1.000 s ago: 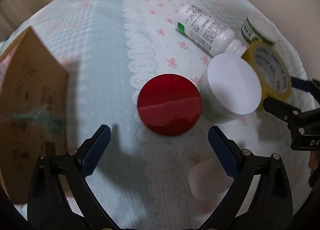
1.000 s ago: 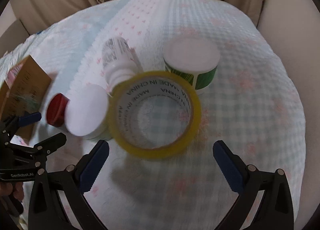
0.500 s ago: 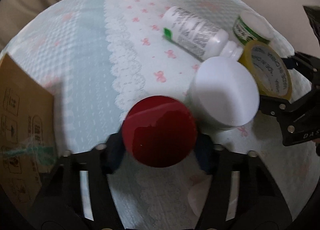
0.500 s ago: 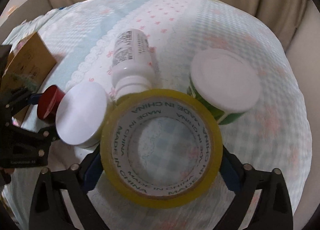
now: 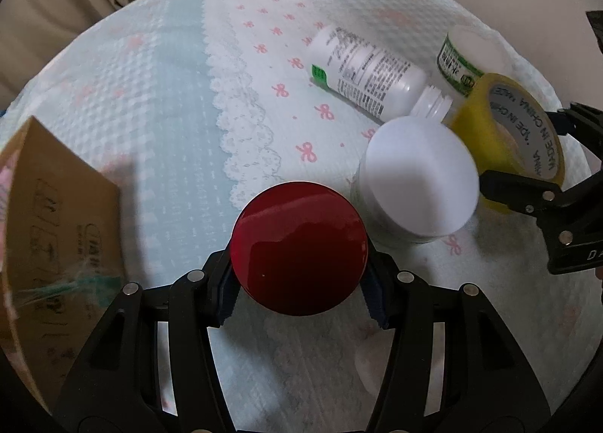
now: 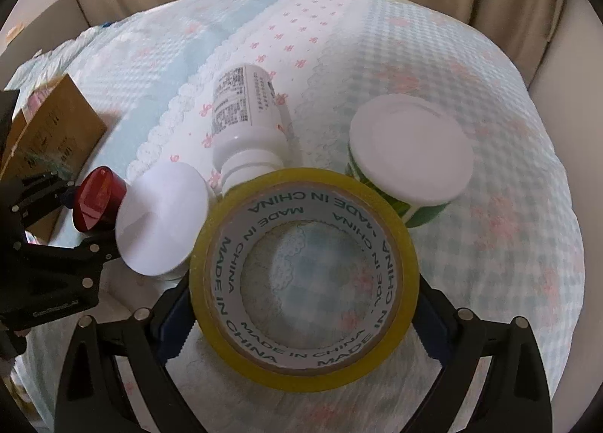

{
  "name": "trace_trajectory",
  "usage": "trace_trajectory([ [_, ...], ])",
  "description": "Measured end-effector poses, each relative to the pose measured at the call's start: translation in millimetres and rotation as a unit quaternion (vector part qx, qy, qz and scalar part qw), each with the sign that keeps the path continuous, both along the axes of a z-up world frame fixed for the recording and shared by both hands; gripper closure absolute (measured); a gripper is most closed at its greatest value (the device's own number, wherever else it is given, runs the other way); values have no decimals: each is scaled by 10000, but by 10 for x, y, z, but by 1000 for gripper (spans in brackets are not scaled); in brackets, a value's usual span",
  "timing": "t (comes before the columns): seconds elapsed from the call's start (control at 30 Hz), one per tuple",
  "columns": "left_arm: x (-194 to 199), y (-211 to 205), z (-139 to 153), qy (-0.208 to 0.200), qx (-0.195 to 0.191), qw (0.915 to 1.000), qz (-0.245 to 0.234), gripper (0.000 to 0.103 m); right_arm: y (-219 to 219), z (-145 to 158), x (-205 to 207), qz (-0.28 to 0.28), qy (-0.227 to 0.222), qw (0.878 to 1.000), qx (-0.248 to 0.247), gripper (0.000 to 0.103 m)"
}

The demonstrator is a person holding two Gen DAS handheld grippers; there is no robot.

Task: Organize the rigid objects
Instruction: 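Grasp the red-lidded jar with the left tool while the right tool grasps the yellow tape roll, then carry the red jar and tape roll over the box and release them inside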

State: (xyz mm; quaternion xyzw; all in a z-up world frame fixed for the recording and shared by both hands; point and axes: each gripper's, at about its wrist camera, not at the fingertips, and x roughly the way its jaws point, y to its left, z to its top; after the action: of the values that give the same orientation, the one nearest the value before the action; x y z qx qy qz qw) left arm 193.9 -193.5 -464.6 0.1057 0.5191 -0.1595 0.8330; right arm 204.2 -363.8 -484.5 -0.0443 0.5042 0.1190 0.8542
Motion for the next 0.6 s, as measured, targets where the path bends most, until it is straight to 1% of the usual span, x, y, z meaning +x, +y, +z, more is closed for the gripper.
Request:
trace_trajectory([
  [0.1,-53,34,182,-90,-29,10000,6,52,-28,166,-98,-164,-90,9998,71,7],
  [0.17,-105,58,372,-177,-56,9998,26,52,-50,326,-161,-309,-157,9993,134,7],
  [0.23,-169,107,636,-288,-119,9995,108,52,-68,545,-236,-473,-237,9984,201,7],
  [0.33,-268,207,1078,-449,-240,9982,307,52,-72,989,-371,-714,-390,9963,290,7],
  [0.4,-341,323,1420,-552,-322,9969,463,52,-64,1336,-476,-838,-481,9947,363,7],
  [0.47,-411,449,1738,-590,-435,9955,596,52,-25,1671,-570,-897,-558,9935,425,7],
  [0.53,-488,601,2004,-589,-577,9940,723,52,26,1943,-657,-918,-623,9928,443,7],
  [0.6,-568,759,2247,-673,-600,9924,833,52,111,2249,-743,-904,-717,9921,490,7],
])
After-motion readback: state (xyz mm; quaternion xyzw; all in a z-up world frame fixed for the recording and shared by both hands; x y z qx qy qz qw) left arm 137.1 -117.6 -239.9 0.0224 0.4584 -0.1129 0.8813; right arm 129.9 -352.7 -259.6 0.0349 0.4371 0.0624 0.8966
